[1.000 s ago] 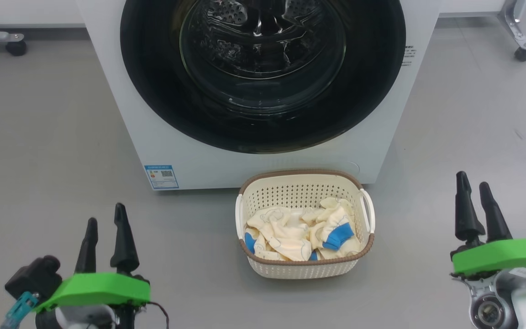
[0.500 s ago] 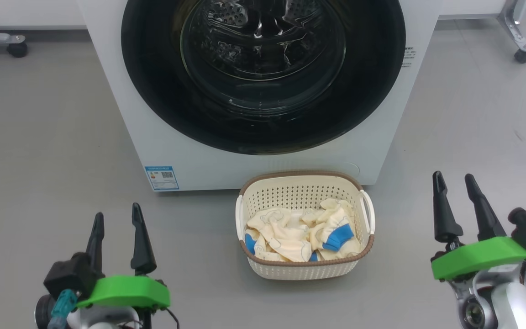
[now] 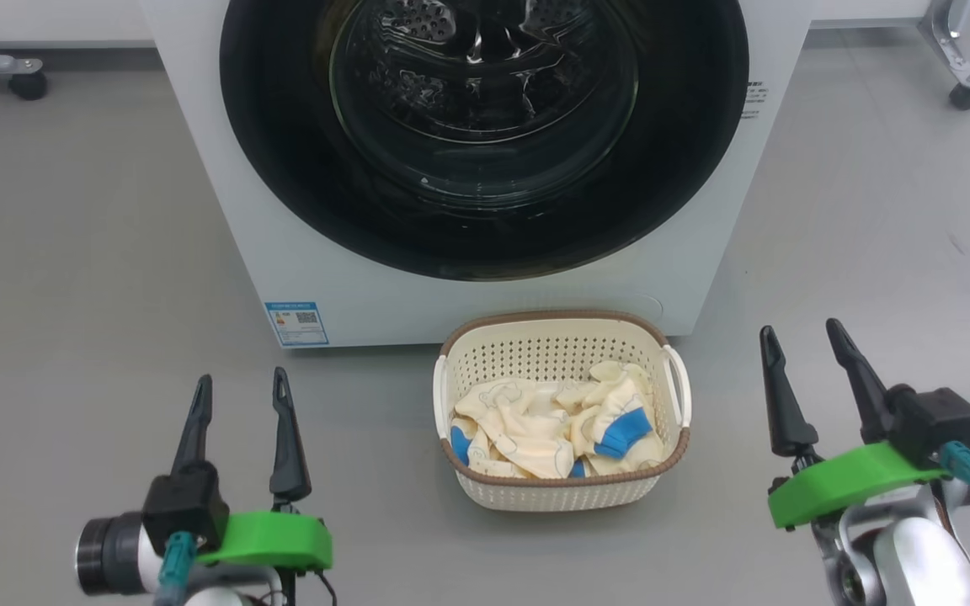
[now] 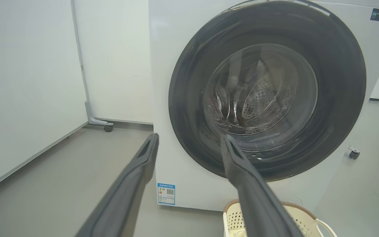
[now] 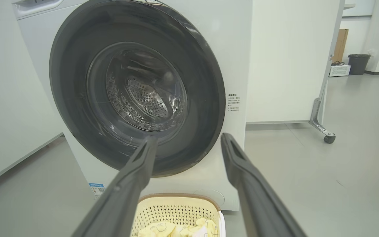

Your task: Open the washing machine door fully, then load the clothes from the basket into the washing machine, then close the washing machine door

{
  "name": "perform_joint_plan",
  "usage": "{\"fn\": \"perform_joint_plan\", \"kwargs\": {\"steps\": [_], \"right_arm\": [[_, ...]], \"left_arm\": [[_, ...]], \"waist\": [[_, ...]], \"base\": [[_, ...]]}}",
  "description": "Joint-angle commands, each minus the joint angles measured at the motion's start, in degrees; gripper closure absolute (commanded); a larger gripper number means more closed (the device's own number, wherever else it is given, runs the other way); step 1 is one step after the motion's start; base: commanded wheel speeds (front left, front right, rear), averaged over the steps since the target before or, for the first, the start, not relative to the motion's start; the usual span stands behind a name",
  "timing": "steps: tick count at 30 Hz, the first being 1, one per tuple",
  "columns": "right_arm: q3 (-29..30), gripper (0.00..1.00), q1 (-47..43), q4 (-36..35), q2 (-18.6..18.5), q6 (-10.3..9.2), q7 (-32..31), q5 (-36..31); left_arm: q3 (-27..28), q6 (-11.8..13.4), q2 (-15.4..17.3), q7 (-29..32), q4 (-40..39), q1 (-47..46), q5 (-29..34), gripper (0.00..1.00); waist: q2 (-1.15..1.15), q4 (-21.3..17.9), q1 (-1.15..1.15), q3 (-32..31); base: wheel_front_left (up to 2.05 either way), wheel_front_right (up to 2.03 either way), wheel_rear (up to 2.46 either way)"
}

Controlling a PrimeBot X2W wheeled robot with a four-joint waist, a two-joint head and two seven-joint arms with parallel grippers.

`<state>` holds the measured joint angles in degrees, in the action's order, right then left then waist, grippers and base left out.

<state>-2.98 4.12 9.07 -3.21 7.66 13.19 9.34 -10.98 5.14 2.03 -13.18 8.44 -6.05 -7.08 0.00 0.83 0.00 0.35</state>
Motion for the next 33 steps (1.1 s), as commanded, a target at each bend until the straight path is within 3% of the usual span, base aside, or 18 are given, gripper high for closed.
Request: {"fn": "perform_joint_plan", "kwargs": {"steps": [1,7,27,33], "right_arm": [[-1.3,0.00,3.4,-1.7,-1.0,-0.17,0.8,-1.5],[-1.8,0.00,4.0,-0.5,-0.9,-0.17,1.8,-5.6],[-1.0,0.00,4.0,2.8,0.0,-0.17,1.8,-0.7],[-0.7,0.00,4.2,3.1,0.1,-0.17,1.8,-1.1]], "left_arm": [[1.6,0.5,0.8,-0.8,-1.7,-3.0,1.6,0.00],[1.5,1.0,0.9,-1.8,-0.1,-3.4,5.3,0.00],[2.3,-2.0,0.9,-1.8,8.5,-4.4,-4.2,0.00],[2.0,-1.8,0.9,-1.8,8.8,-4.8,-2.5,0.00]], "waist": [[0.00,0.0,0.00,0.0],[0.00,-0.3,0.00,0.5],[0.00,-0.5,0.00,0.7],[0.00,-0.4,0.00,0.9]], "base": [[0.00,0.00,0.00],[0.00,0.00,0.00],[0.00,0.00,0.00],[0.00,0.00,0.00]]}}
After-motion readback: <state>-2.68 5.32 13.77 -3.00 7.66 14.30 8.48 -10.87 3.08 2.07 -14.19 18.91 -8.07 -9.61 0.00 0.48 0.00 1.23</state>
